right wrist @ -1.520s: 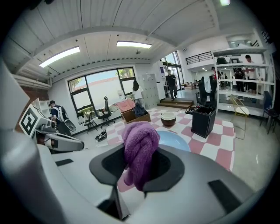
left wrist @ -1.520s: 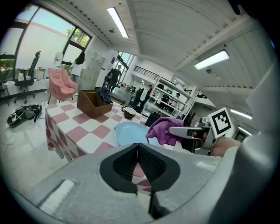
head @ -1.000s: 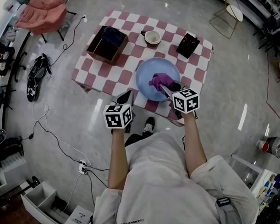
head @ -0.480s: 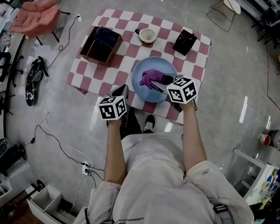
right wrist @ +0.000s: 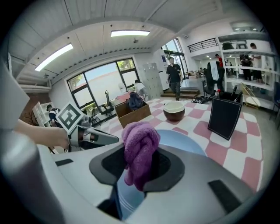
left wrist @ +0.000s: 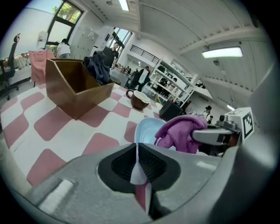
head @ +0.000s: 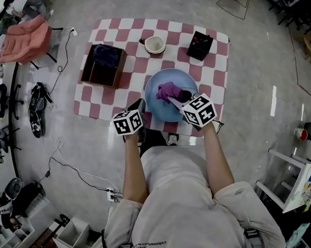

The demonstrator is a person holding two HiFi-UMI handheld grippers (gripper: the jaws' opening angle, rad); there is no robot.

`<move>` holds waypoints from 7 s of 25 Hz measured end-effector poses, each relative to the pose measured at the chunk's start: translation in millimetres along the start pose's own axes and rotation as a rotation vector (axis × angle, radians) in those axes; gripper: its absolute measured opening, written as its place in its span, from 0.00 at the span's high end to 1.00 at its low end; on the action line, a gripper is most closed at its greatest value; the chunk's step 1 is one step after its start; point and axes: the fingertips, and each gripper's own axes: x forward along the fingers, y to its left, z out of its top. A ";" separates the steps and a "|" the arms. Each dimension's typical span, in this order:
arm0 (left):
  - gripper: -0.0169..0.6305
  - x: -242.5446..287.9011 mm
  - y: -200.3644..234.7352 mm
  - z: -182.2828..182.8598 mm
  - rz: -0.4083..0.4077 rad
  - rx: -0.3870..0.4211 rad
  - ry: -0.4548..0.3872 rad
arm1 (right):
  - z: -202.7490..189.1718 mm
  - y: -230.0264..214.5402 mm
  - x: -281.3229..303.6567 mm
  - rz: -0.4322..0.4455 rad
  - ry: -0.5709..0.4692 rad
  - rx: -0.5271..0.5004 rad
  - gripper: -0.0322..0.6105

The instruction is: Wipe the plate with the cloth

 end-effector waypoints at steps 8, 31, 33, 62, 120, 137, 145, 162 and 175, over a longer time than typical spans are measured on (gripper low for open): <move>0.88 33.8 8.7 14.3 -0.116 -0.039 0.093 | -8.4 -12.7 12.9 -0.010 0.047 -0.001 0.76; 0.93 71.8 -2.4 1.3 -0.204 -0.103 0.302 | -5.9 -24.3 -8.3 -0.087 0.007 0.014 0.76; 0.93 68.2 -7.4 6.1 -0.192 -0.085 0.279 | -0.3 -21.6 -11.4 -0.069 -0.010 0.001 0.76; 0.93 -66.9 -90.6 74.3 -0.058 0.086 -0.223 | 94.4 73.0 -27.9 -0.126 -0.180 -0.338 0.75; 0.92 -96.4 -69.0 57.6 -0.085 0.053 -0.271 | 63.7 -24.8 -76.2 -0.437 -0.246 -0.043 0.74; 0.92 -106.0 -46.4 59.4 -0.006 -0.072 -0.373 | 43.8 -31.2 -69.0 -0.436 -0.116 -0.103 0.74; 0.92 -113.0 -46.8 71.3 0.046 -0.038 -0.415 | 37.1 -29.7 -67.6 -0.393 -0.093 -0.109 0.74; 0.92 -119.8 -35.5 72.1 0.087 -0.131 -0.465 | 23.1 -0.4 -55.6 -0.244 0.016 -0.260 0.74; 0.92 -126.2 -28.0 67.1 0.087 -0.189 -0.489 | 20.5 34.2 -44.6 -0.107 0.060 -0.361 0.75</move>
